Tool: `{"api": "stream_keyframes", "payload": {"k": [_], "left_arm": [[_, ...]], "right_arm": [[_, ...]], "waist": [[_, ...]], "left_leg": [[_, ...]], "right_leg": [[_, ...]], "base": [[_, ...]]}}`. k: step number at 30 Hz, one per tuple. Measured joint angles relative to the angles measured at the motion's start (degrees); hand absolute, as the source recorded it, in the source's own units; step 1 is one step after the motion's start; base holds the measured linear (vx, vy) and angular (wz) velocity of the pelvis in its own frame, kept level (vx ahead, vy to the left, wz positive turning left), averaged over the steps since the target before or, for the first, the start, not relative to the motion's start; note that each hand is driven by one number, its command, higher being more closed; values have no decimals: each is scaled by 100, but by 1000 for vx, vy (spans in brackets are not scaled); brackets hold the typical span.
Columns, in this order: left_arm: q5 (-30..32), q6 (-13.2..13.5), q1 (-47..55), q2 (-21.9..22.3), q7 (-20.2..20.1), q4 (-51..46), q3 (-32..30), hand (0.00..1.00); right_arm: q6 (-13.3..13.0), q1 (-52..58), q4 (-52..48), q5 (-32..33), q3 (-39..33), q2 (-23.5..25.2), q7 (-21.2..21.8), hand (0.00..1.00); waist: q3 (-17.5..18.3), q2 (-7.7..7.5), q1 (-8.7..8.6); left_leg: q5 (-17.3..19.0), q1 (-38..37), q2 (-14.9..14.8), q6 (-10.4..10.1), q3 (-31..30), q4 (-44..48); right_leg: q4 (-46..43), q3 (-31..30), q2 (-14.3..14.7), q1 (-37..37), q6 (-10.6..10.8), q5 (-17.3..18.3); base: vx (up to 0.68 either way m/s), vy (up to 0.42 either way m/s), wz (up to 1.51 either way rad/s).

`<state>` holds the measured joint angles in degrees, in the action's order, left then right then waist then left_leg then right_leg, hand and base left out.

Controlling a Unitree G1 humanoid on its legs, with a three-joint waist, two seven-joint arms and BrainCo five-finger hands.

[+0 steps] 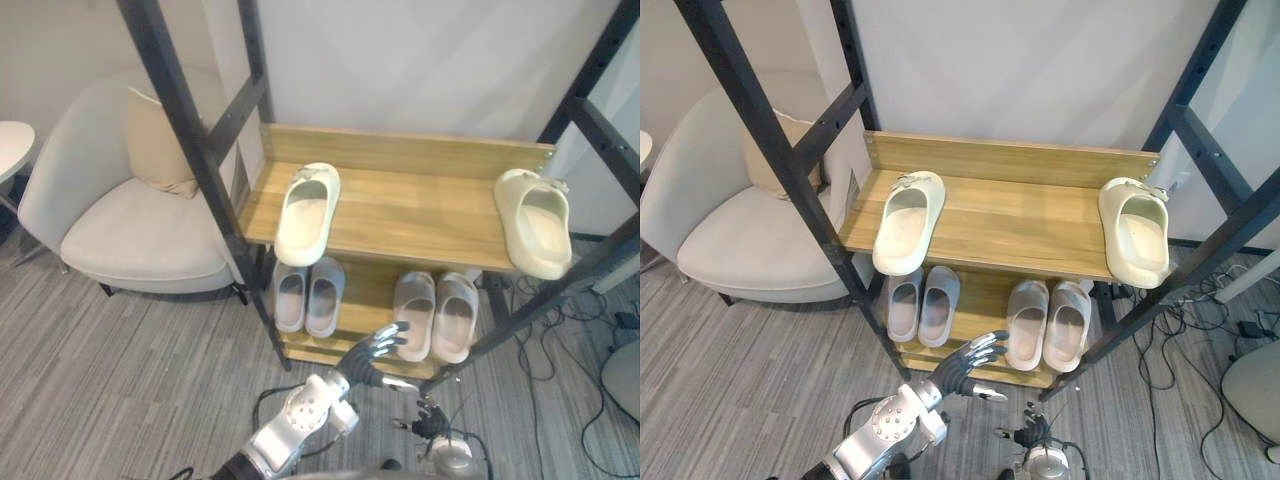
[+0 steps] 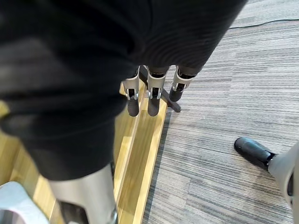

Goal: Organize the slippers on the shoe rack

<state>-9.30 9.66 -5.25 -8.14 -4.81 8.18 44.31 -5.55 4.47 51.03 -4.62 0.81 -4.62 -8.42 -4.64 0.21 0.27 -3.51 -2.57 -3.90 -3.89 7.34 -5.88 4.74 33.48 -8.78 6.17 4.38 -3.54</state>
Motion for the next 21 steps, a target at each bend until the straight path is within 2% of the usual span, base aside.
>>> {"api": "stream_keyframes", "payload": {"k": [6, 10, 17, 21], "left_arm": [[-291, 67, -723, 5, 342, -719, -226, 0], [-443, 215, -1254, 60, 627, -1382, -801, 0], [-441, 335, -1898, 6, 1038, -1490, -1810, 0], [-432, 369, -2246, -258, 1229, -1255, -2445, 0]], "right_arm": [[-9, -2, 15, -1, 215, -43, 2, 0], [-16, 10, 196, -1, 237, -78, 7, 0], [-15, 74, 243, 0, 227, -269, 111, 0], [-12, 78, 243, 0, 212, -269, 182, 0]], "waist": [[18, -20, -22], [44, -33, -30], [168, -81, -78], [172, -76, -86]], "left_leg": [[5, -91, 4, 0, -15, -6], [4, -88, -17, -2, -13, -7], [2, -63, -42, -5, -14, -4], [1, -77, -42, -5, -5, -4]], "right_leg": [[-40, -3, -22, 92, -50, 67], [-145, -95, -26, 36, 28, 166], [-247, -124, -21, -30, 13, 151], [-253, -147, -21, -27, 7, 155]], "base": [[0, 0, 0], [0, 0, 0], [0, 0, 0], [0, 0, 0]]}}
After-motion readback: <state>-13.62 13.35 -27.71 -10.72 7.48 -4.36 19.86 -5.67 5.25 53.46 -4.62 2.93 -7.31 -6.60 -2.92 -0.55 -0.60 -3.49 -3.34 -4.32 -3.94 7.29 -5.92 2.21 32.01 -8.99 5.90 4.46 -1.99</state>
